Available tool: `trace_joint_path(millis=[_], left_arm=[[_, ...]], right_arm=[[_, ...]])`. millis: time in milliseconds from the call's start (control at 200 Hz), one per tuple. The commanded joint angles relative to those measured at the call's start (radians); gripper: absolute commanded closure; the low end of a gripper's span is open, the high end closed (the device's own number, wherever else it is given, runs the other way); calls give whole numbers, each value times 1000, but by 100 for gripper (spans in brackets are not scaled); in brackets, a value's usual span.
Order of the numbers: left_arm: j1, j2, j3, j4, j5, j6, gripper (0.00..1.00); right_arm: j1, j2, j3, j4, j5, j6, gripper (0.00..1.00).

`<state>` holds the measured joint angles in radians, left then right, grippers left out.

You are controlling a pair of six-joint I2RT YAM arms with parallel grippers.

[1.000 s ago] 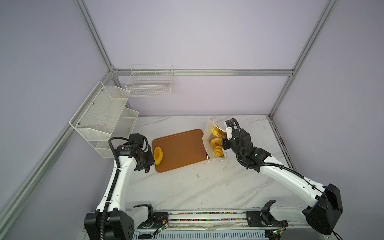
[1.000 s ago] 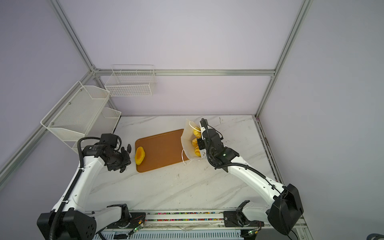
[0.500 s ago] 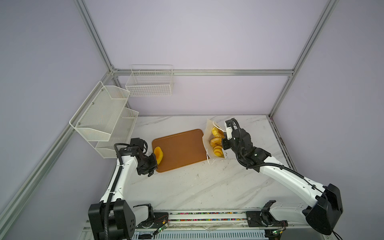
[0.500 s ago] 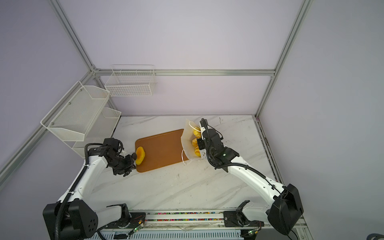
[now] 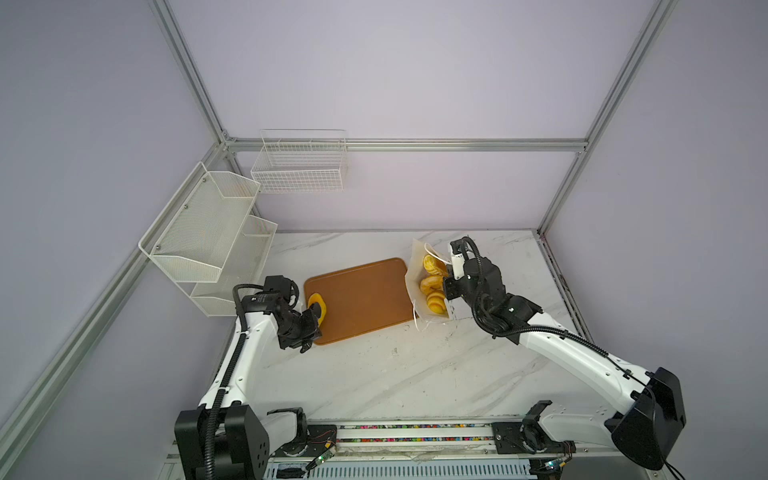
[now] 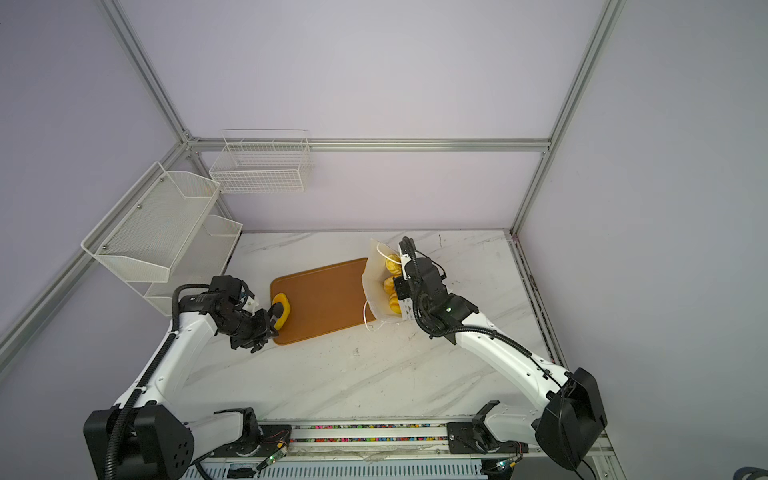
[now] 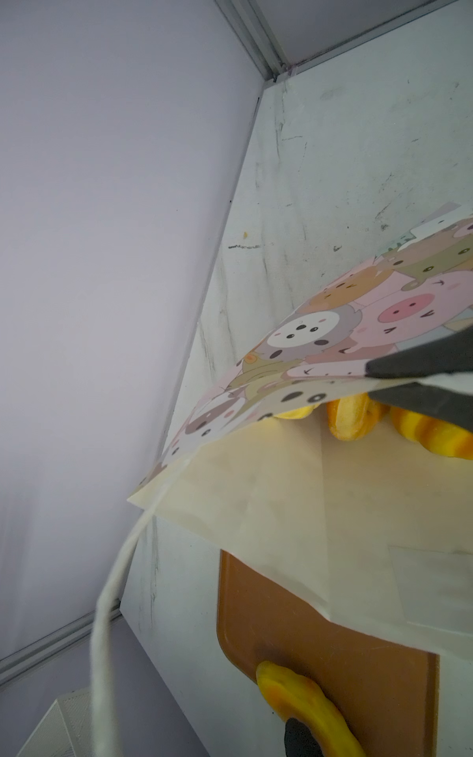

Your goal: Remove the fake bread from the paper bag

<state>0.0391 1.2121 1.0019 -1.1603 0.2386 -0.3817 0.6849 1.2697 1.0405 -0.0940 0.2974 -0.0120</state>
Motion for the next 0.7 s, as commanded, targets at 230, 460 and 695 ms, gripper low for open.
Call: trace_joint_path(millis=[230,460,695], left_arm=[[-241,115,207,-98,-360,-46,57],[-343,238,251,-145,-542,-80,56],[-404,317,243,-165,-681,-108,55]], right_arm=[[-5,-11,-13,4,-20,12,100],[-5,-15,-21,4,-17,12,100],[-5,-19,-19,2,-15,10,100]])
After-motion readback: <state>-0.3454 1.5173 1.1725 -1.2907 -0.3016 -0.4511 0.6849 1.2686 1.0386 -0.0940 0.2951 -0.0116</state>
